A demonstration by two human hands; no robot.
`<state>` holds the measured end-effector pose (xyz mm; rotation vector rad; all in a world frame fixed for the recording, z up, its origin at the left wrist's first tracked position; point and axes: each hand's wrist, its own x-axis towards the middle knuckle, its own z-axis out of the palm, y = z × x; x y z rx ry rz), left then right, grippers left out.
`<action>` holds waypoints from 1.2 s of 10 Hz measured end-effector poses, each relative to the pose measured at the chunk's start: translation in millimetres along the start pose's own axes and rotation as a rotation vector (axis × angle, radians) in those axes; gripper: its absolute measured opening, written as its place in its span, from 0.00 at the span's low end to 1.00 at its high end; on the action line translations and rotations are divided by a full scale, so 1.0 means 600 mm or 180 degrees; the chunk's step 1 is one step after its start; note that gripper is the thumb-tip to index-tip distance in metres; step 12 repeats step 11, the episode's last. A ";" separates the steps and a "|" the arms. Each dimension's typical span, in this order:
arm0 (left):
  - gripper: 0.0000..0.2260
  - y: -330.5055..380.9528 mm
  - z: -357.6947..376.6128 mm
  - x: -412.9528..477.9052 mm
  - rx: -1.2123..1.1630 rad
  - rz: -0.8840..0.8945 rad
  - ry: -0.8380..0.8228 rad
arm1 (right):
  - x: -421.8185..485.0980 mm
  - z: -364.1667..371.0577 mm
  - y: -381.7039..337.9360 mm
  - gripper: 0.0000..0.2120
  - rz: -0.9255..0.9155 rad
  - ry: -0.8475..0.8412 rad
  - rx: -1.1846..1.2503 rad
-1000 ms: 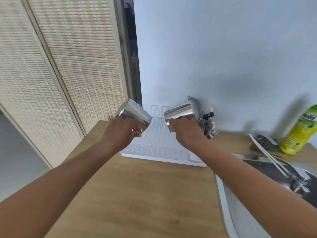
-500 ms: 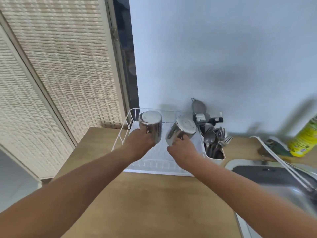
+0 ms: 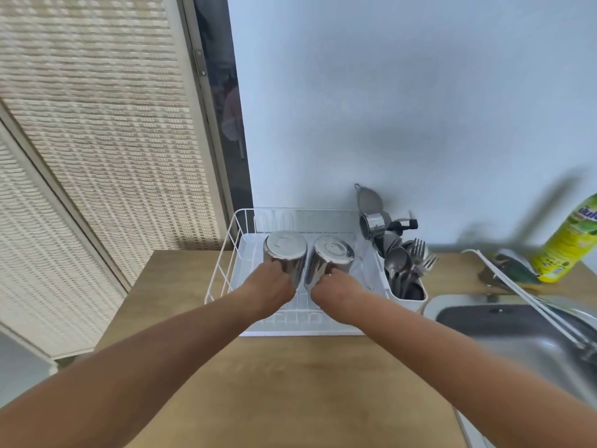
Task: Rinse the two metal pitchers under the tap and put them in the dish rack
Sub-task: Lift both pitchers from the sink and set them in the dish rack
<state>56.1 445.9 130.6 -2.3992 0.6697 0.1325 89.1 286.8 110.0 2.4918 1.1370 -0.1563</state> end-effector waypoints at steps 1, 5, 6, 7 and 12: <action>0.13 -0.002 -0.004 -0.008 -0.0229 0.0005 -0.0148 | 0.006 0.013 0.003 0.11 -0.0016 -0.0121 0.0437; 0.13 -0.002 0.029 -0.025 -0.0898 -0.0773 0.1394 | -0.054 0.046 -0.009 0.15 0.1120 0.1863 0.1020; 0.16 0.001 0.048 -0.024 -0.1134 -0.0985 0.1195 | -0.058 0.060 -0.016 0.18 0.1544 0.1673 0.1118; 0.17 0.009 0.050 -0.028 -0.1266 -0.1105 0.1009 | -0.059 0.066 -0.025 0.19 0.1668 0.1648 0.1114; 0.21 0.043 0.031 -0.061 -0.2229 -0.1456 0.1363 | -0.094 0.042 -0.069 0.22 0.1761 0.1586 0.1812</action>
